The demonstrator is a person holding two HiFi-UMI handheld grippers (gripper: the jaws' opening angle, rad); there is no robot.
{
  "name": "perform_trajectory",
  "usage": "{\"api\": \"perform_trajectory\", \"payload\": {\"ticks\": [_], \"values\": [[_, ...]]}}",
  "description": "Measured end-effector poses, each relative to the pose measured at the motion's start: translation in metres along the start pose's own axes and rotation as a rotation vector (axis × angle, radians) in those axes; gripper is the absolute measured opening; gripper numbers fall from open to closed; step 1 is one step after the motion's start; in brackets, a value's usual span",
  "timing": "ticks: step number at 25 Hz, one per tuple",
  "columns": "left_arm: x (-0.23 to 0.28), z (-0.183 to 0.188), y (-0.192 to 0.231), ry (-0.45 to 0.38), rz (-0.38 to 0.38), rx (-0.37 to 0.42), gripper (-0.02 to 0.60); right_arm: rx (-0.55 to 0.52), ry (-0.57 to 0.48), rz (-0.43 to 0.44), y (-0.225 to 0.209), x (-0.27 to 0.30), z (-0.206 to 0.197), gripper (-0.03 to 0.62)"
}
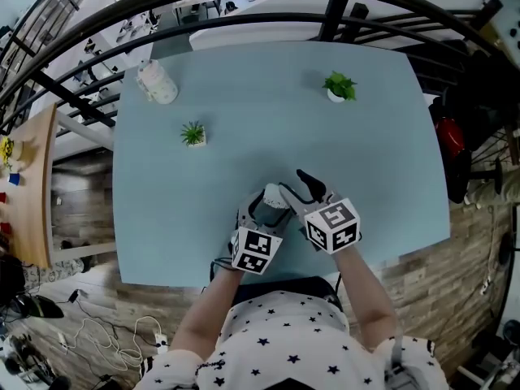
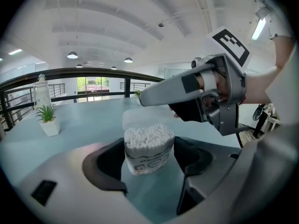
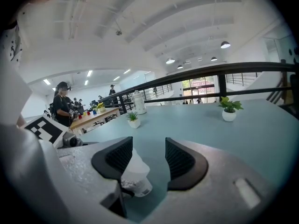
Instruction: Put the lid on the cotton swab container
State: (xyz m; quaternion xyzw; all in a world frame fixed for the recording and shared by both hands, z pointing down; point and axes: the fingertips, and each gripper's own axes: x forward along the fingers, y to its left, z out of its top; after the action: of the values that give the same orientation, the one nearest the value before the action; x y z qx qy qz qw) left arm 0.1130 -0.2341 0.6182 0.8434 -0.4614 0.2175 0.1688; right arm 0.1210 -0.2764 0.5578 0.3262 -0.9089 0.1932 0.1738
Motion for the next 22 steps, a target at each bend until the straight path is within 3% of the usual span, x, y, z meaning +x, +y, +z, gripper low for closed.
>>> {"api": "perform_trajectory", "payload": {"ticks": [22], "values": [[0.000, -0.002, -0.001, -0.004, 0.009, 0.012, 0.322, 0.020, 0.075, 0.025, 0.016, -0.002, -0.031, 0.202]]}}
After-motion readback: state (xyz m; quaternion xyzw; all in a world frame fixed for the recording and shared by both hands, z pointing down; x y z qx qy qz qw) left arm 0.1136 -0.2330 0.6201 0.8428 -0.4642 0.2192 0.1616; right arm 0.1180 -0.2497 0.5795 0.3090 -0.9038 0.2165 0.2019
